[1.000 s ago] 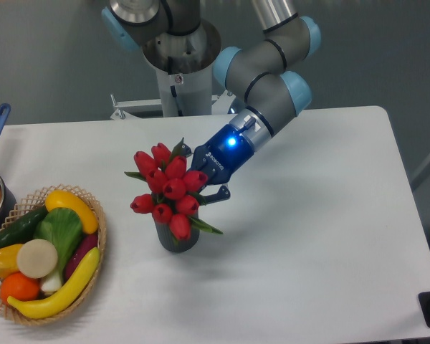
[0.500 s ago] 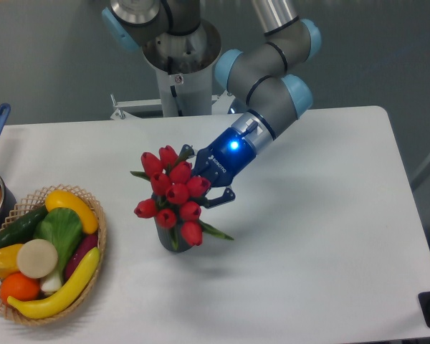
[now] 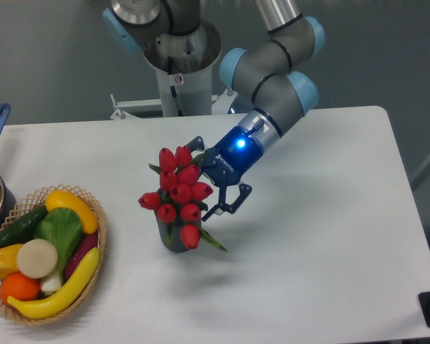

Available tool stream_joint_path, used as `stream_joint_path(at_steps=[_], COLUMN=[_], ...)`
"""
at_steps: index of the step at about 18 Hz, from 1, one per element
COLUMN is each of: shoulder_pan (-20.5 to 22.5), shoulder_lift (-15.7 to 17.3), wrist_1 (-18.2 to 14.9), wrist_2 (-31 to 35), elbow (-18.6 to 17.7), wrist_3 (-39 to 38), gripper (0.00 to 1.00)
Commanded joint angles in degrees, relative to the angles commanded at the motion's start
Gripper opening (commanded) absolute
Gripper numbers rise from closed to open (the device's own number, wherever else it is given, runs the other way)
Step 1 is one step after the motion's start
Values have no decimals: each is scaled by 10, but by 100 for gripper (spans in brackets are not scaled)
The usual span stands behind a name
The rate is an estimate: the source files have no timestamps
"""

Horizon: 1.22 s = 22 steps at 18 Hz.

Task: Insert the flowers into the vase
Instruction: 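Push the tulip bunch further down into the vase, then open the gripper and lift it away from the tulips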

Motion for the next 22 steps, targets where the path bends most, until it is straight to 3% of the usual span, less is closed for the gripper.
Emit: stream_joint_path(at_steps=[3,10,12,16,20,22], shoulder_pan=[4,49,74,114,124,131], shoulder_lift=[25,126,152,176,192,198], wrist_1=[-1,-2,-2,-4,-49,-132], wrist_2=[45,205,253,290,367,431], elbow=[-4,-4,10,41,79,118], wrist_3=[8,11,20,32,99,159], gripper=[100,100,100,100,100,100])
